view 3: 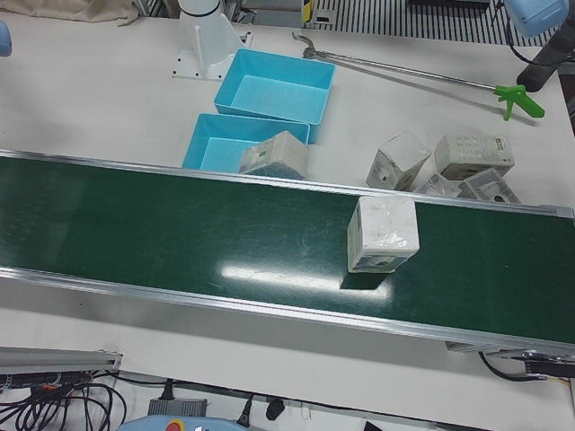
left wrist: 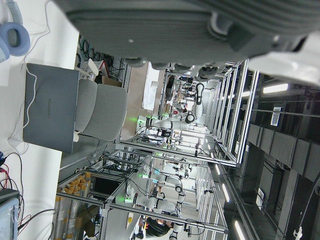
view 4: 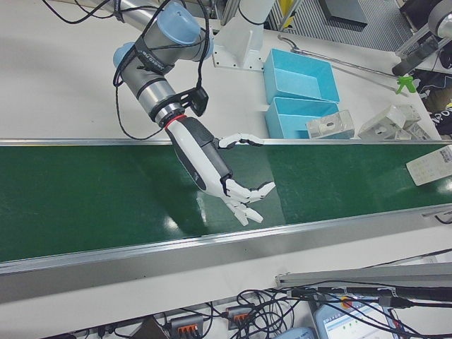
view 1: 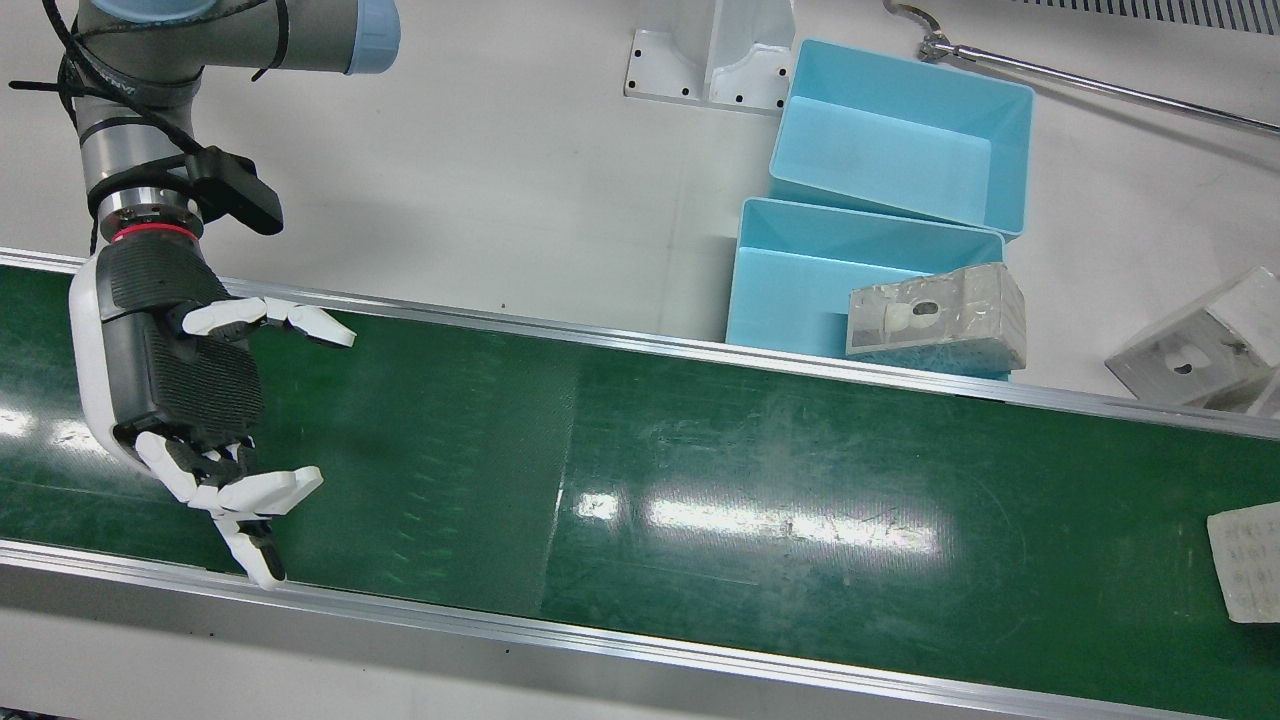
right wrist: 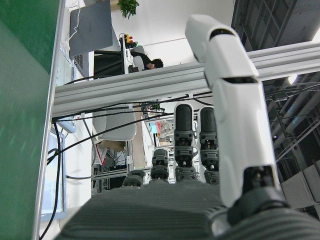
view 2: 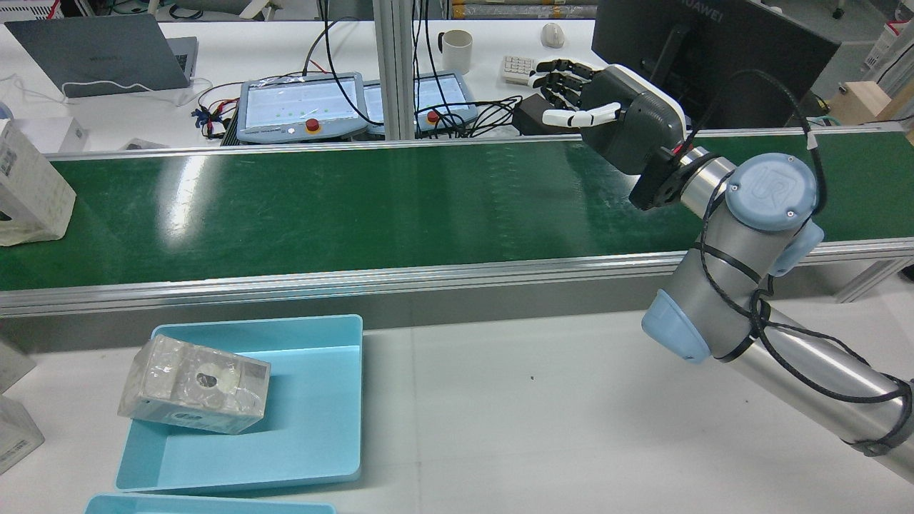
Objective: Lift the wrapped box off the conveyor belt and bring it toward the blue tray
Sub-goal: 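Move the right hand along the belt toward the approaching white wrapped box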
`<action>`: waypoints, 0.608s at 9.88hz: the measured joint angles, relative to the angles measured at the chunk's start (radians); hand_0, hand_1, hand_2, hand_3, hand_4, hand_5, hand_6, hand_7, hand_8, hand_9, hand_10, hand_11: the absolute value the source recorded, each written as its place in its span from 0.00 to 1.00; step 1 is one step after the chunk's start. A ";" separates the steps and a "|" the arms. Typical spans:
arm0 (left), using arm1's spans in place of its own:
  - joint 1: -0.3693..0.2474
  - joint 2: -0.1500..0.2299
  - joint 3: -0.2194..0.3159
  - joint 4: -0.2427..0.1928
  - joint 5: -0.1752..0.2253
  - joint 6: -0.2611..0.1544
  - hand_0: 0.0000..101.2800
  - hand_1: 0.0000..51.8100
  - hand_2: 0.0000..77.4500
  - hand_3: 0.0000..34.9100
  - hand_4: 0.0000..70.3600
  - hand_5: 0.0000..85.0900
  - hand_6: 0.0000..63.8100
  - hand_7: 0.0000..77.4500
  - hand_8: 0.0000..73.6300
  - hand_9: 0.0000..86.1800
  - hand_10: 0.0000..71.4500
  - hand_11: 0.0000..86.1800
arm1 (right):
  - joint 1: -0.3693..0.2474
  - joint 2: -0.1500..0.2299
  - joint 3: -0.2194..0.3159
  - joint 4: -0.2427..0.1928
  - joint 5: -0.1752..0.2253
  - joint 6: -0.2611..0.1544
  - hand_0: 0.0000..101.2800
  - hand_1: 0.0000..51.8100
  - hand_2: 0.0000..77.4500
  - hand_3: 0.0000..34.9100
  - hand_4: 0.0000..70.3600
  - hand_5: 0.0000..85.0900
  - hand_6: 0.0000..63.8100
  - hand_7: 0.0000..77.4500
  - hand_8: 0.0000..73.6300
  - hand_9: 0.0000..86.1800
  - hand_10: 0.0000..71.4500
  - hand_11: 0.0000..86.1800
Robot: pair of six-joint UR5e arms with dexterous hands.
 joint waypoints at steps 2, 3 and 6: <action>0.000 0.000 0.000 0.000 0.000 0.000 0.00 0.00 0.01 0.00 0.00 0.01 0.00 0.01 0.01 0.00 0.01 0.00 | -0.025 0.047 -0.020 -0.002 0.002 -0.002 0.54 0.47 0.35 0.00 0.30 0.40 0.28 0.52 0.09 0.16 0.04 0.08; 0.000 0.000 0.000 0.000 0.000 0.000 0.00 0.00 0.01 0.00 0.00 0.01 0.00 0.01 0.01 0.00 0.01 0.00 | -0.042 0.083 -0.041 -0.002 0.003 -0.002 0.54 0.47 0.35 0.00 0.30 0.40 0.28 0.52 0.09 0.16 0.04 0.08; 0.000 0.000 0.000 0.000 0.000 0.000 0.00 0.00 0.01 0.00 0.00 0.01 0.00 0.01 0.01 0.00 0.01 0.00 | -0.087 0.154 -0.080 -0.005 0.007 -0.013 0.64 0.67 0.53 0.07 0.28 0.37 0.18 0.43 0.03 0.08 0.04 0.09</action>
